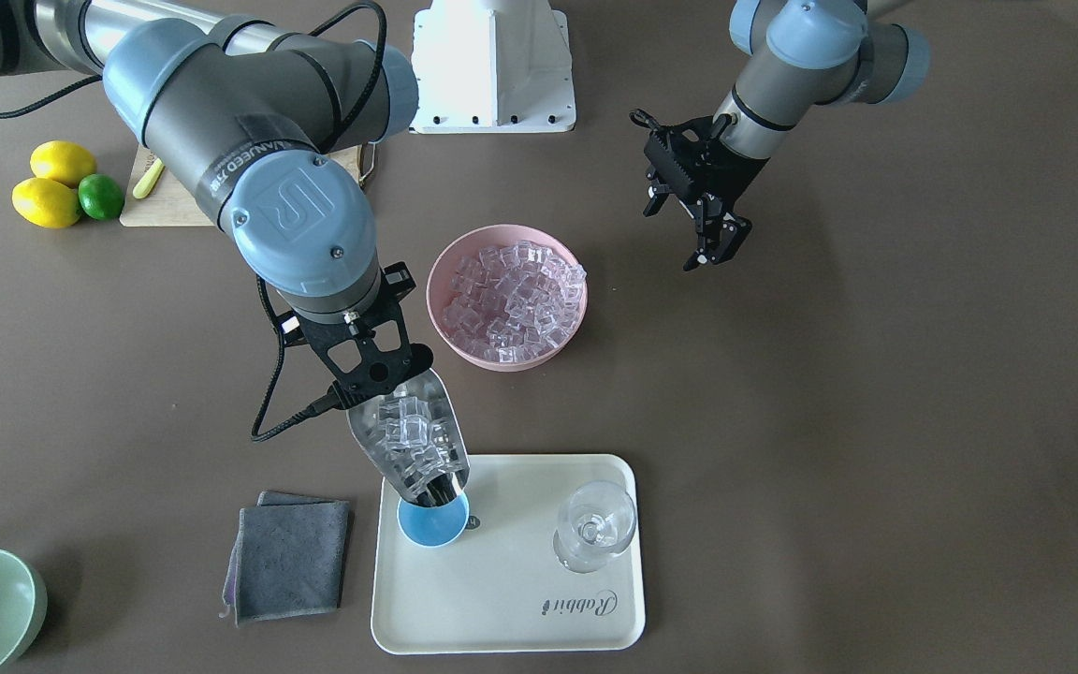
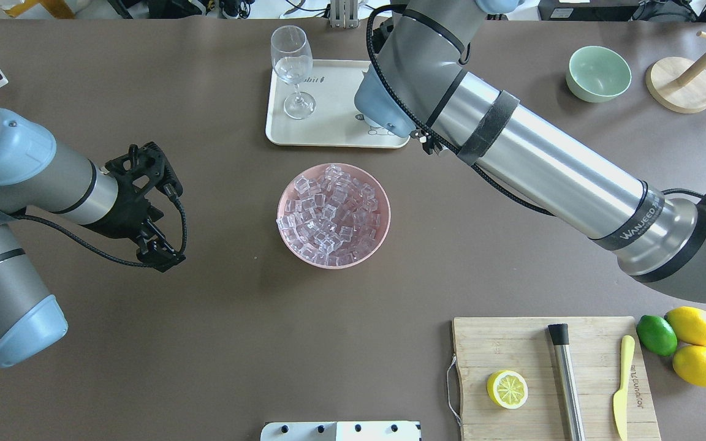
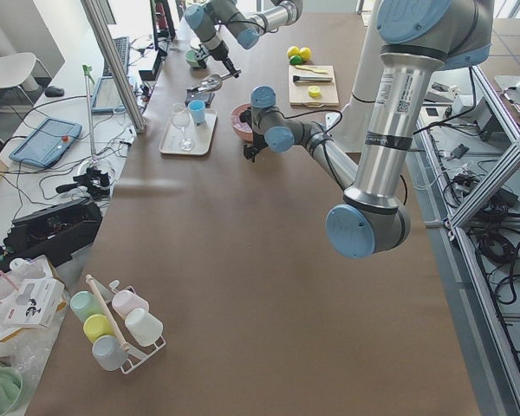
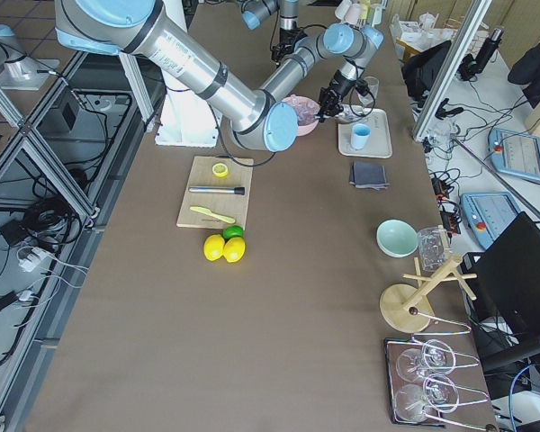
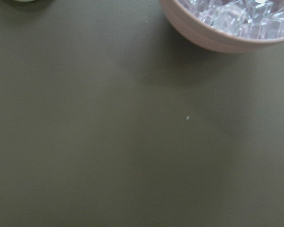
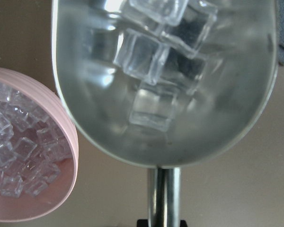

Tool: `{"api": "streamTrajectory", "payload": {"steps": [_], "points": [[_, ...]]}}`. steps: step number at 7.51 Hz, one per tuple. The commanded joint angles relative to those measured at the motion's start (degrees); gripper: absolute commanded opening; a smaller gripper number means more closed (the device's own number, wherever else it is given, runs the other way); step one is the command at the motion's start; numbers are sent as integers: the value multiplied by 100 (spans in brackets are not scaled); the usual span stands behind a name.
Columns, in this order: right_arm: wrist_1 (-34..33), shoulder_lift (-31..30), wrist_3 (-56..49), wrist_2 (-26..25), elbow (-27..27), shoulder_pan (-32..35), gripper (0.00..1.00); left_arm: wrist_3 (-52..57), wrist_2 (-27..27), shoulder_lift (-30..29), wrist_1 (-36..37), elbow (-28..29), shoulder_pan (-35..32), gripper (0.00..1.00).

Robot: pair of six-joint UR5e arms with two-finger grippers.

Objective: Put ice in cup with scoop

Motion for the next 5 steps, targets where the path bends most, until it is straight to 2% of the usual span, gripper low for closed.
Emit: {"api": "streamTrajectory", "payload": {"steps": [1, 3, 5], "points": [[-1035, 356, -437, -88, -361, 5, 0, 0, -444, 381, 959, -255, -574, 98], [-1264, 463, -910, -456, -556, -3, 0, 0, -656, 539, 1848, -264, -1172, 98], [-1555, 655, -1482, -1053, -626, -4, 0, 0, -736, 1143, 2132, -264, -1847, 98]]}}
